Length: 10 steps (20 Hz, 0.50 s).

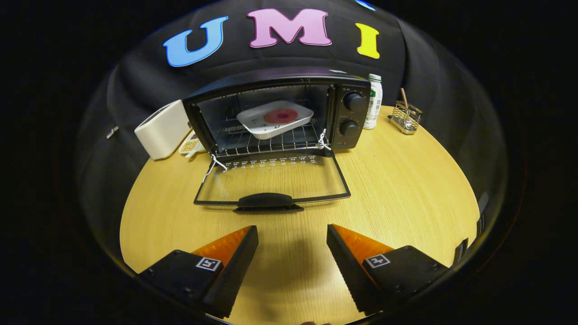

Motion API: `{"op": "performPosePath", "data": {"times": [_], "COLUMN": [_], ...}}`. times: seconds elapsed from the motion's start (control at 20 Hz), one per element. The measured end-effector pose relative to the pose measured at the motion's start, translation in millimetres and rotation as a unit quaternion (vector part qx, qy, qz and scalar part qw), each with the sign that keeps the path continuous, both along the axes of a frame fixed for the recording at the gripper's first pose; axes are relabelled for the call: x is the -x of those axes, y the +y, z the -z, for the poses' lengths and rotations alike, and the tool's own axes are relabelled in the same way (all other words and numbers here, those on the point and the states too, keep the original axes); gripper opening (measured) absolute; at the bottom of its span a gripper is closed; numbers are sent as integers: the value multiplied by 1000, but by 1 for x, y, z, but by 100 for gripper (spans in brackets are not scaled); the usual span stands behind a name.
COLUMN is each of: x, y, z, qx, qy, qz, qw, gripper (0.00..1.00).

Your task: Open the toaster oven, put the food inside, and close the toaster oven door.

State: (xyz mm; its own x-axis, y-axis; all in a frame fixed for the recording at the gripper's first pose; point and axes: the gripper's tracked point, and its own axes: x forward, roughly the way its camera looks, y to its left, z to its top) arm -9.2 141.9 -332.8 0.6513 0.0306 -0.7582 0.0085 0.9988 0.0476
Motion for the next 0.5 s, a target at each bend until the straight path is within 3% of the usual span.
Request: {"op": "performPosePath", "data": {"times": [0.5], "x": [-13], "y": [23], "z": [55], "qx": [9], "qy": [57], "qz": [-6], "qw": [998], "gripper": [99]}}
